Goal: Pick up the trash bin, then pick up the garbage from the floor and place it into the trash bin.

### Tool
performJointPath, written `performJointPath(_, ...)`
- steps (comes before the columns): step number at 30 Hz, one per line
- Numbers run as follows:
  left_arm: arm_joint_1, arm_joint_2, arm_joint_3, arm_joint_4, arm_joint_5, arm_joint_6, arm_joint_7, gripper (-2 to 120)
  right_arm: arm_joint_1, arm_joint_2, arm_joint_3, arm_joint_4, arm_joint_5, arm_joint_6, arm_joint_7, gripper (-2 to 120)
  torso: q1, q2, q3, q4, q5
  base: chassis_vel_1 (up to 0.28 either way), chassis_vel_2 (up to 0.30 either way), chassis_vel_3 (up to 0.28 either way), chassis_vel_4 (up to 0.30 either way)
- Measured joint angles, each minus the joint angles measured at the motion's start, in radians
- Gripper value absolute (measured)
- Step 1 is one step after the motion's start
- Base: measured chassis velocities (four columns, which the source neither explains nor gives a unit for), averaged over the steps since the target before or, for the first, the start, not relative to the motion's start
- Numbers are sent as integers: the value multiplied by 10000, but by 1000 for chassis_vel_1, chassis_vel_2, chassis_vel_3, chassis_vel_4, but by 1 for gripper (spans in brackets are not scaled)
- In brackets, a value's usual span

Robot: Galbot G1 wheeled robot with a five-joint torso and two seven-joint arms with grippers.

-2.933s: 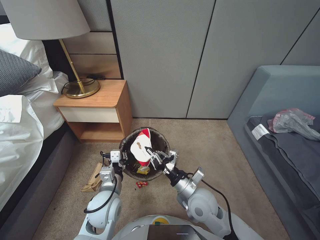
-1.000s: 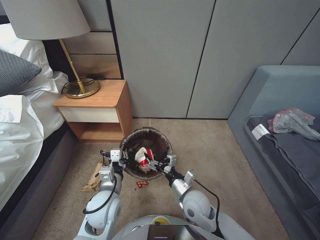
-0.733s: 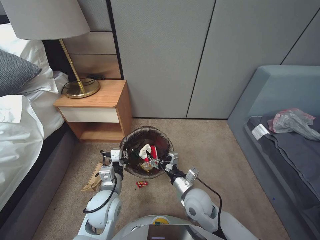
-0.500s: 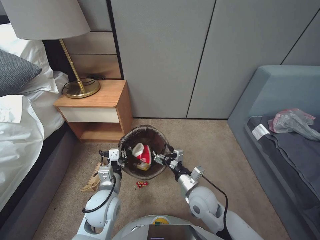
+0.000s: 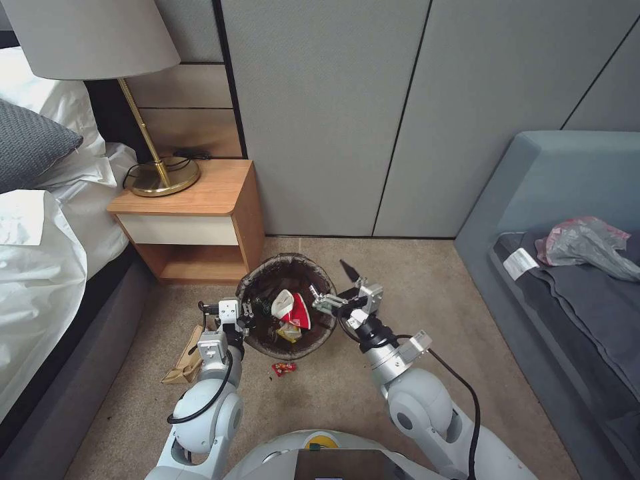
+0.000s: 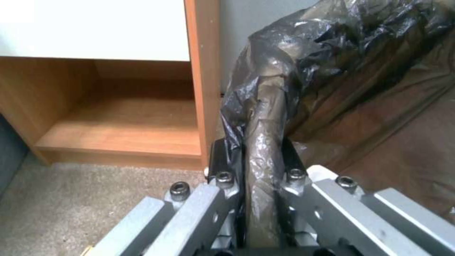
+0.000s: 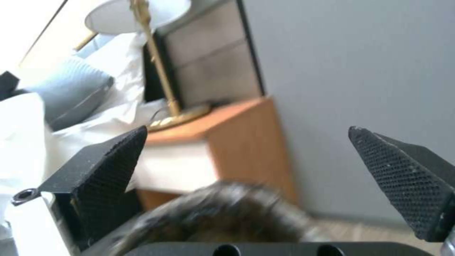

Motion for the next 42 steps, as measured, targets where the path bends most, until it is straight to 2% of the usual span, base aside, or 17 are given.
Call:
performJointPath(1, 0, 0, 0, 0, 0, 0, 0, 3, 0, 0, 0, 0, 0, 0, 0, 100, 0, 0, 0, 0, 0, 0, 0, 0, 0)
performJointPath(4, -25, 26, -77, 57, -38, -12, -6, 3, -324, 494, 785, 150, -1743, 662, 146, 100, 0, 0, 0, -1, -1, 0, 0, 0, 0)
performJointPath(5, -25, 26, -77, 57, -38, -12, -6, 3, -324, 494, 785, 150, -1743, 662, 146, 100, 0, 0, 0, -1, -1, 0, 0, 0, 0)
performJointPath(7, -43, 39, -112, 97, -37, -20, -14, 3, -601, 908, 1549, 180, -3193, 1016, 474, 100, 0, 0, 0, -1, 1, 0, 0, 0, 0)
performJointPath(8, -43, 39, -112, 97, -37, -20, -14, 3, -601, 908, 1549, 180, -3193, 1016, 474, 100, 0, 0, 0, -1, 1, 0, 0, 0, 0)
performJointPath(10, -64, 42, -136, 116, 23, -49, -14, 3, -872, 1236, 2377, 104, -3898, 1249, 1004, 100, 0, 0, 0, -3, 0, 0, 0, 0, 0)
performJointPath(14, -63, 29, -160, 120, 118, -99, -15, 3, -1099, 1492, 3046, -185, -3994, 1478, 1331, 100, 0, 0, 0, -2, -1, 0, 0, 0, 0)
performJointPath(18, -14, 16, -154, 65, 169, -166, -13, 3, -1483, 2018, 3979, -1211, -4046, 2353, 1397, 100, 0, 0, 0, -3, 1, 0, 0, 0, 0)
performJointPath(25, 45, 26, -154, 41, 188, -247, 0, 3, -1603, 2306, 4199, -2350, -4103, 3348, 1402, 100, 0, 0, 0, 1, 1, 0, 0, 0, 0)
performJointPath(42, 54, -28, -88, 49, 33, -425, 136, 3, -1457, 2428, 4113, -2823, -4128, 3560, 1362, 100, 0, 0, 0, -2, 0, 0, 0, 0, 0)
